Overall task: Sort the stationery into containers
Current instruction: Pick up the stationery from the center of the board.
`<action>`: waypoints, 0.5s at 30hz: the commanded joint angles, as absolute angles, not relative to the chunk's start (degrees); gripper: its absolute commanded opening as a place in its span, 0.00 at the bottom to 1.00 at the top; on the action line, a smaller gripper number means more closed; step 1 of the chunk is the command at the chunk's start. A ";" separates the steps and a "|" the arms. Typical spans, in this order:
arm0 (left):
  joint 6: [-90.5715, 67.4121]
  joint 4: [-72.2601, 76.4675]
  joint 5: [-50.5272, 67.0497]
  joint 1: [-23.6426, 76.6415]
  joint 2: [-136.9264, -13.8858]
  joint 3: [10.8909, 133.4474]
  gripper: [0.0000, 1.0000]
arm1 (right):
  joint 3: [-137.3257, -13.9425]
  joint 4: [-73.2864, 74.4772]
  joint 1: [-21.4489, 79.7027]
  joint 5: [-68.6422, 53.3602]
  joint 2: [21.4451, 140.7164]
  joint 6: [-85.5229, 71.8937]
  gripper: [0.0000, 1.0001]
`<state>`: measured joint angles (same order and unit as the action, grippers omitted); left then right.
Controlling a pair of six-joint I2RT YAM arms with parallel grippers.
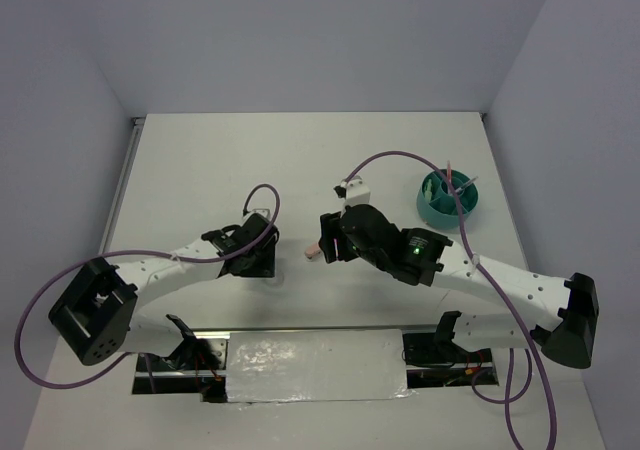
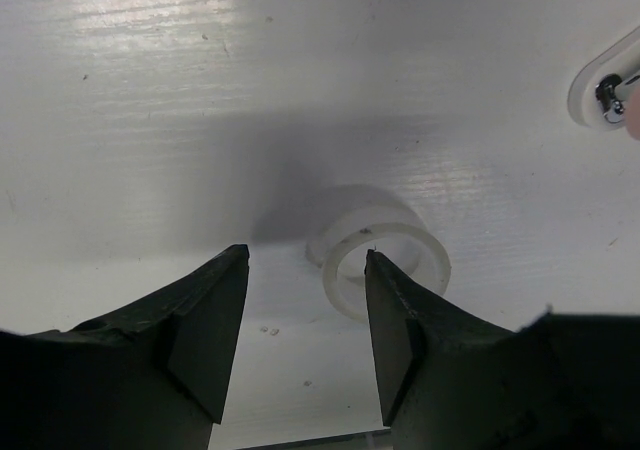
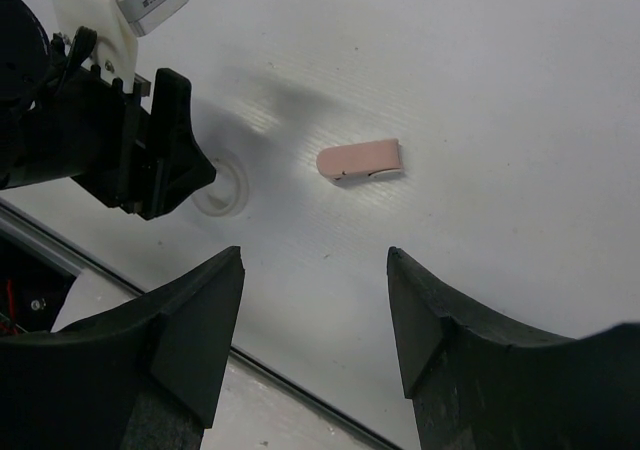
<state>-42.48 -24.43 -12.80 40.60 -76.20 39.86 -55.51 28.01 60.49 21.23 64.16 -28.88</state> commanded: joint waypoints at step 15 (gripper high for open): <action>-42.62 -18.98 -7.91 41.48 -72.71 37.26 0.00 | -52.49 22.69 59.77 17.42 63.02 -30.49 0.65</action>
